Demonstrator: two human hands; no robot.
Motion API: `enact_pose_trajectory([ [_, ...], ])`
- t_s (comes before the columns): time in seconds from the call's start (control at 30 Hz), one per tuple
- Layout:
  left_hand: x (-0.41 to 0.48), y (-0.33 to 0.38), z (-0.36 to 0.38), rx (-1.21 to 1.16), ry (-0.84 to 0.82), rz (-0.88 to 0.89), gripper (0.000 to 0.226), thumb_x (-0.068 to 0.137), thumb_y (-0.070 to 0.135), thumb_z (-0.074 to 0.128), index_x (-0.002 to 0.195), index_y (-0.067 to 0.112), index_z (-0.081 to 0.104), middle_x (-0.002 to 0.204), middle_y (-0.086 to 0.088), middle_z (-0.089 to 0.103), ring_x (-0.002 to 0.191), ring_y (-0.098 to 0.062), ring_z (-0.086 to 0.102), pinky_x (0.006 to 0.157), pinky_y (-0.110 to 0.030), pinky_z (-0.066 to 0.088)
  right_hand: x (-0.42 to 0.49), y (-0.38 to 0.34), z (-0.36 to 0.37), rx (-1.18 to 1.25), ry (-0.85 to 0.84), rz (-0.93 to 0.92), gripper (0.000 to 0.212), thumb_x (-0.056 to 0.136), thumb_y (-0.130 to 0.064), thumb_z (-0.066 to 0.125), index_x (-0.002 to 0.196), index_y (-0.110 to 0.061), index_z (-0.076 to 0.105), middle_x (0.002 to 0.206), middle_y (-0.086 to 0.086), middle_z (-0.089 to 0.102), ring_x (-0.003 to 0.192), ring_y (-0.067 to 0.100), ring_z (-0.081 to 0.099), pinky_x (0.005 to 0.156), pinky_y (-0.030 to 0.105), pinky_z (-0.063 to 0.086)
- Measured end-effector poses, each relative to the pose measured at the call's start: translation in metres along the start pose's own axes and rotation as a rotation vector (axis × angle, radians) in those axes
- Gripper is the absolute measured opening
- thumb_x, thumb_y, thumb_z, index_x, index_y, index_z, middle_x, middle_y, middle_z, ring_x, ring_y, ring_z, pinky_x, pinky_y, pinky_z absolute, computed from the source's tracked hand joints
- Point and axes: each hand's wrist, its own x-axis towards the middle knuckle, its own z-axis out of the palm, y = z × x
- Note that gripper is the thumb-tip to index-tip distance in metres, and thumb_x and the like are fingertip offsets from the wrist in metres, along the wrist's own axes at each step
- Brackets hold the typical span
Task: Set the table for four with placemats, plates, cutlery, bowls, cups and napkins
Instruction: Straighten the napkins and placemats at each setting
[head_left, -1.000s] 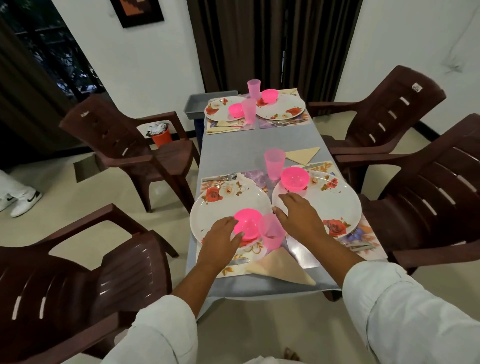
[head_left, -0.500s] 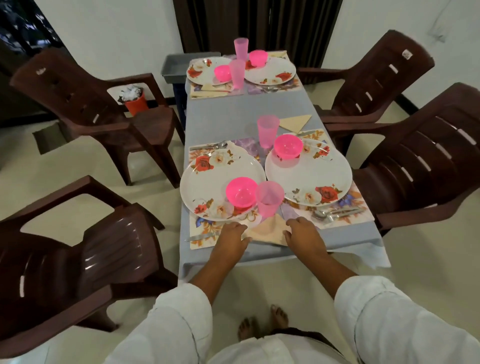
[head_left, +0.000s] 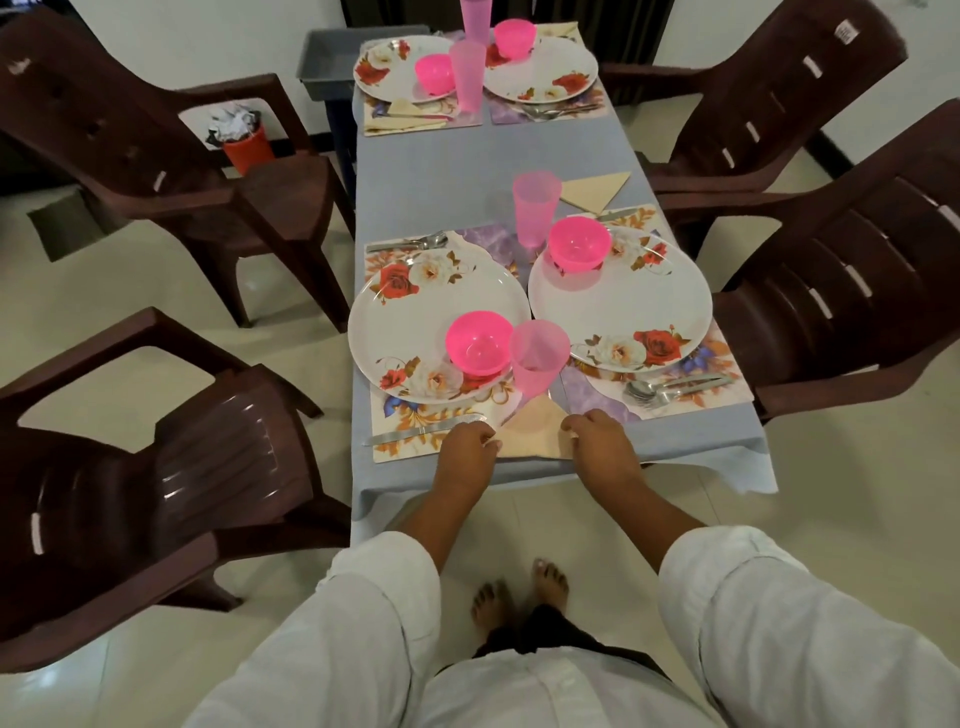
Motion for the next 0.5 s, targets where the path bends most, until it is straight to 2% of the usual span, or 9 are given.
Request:
enact_pose_trajectory([
  [0.13,-0.007,-0.010,-0.005,-0.049,0.071,-0.079,0.019,0.097,0.018,0.066,0.108,0.006,0.074,0.105,-0.011,0.073,0.093,-0.019,0.063,0.079,-0.023,0.041,0.007,-0.009,0.000,0.010,-0.056,-0.083,0.038,0.096,-0.002,0.056,0.131,-0.013,0.065,0.130,0.011,0.061,0.114,0.026,0.059,0.099,0.030,0.046],
  [0.3,-0.012,-0.016,-0.010,-0.073,0.107,-0.132,0.019,0.097,0.019,0.065,0.110,0.007,0.071,0.106,-0.011,0.072,0.100,-0.024,0.066,0.082,-0.024,0.043,0.015,-0.019,-0.001,0.010,-0.061,-0.134,0.038,0.097,0.000,0.054,0.130,-0.013,0.067,0.132,0.012,0.061,0.114,0.027,0.061,0.102,0.031,0.046],
  [0.4,-0.015,-0.013,-0.012,-0.077,0.109,-0.121,0.028,0.096,0.019,0.068,0.120,0.006,0.068,0.114,-0.011,0.070,0.106,-0.024,0.064,0.086,-0.025,0.046,0.013,-0.022,-0.004,-0.024,-0.047,-0.129,0.036,0.098,-0.009,0.056,0.131,-0.018,0.067,0.133,0.008,0.062,0.114,0.025,0.062,0.101,0.033,0.050],
  [0.5,-0.016,-0.009,-0.014,-0.077,0.123,-0.098,0.032,0.095,0.021,0.069,0.123,0.007,0.064,0.121,-0.011,0.065,0.109,-0.023,0.063,0.091,-0.029,0.050,0.007,-0.019,-0.011,-0.058,0.073,-0.138,0.029,0.098,-0.023,0.061,0.125,-0.019,0.070,0.126,0.007,0.065,0.109,0.023,0.063,0.093,0.034,0.053],
])
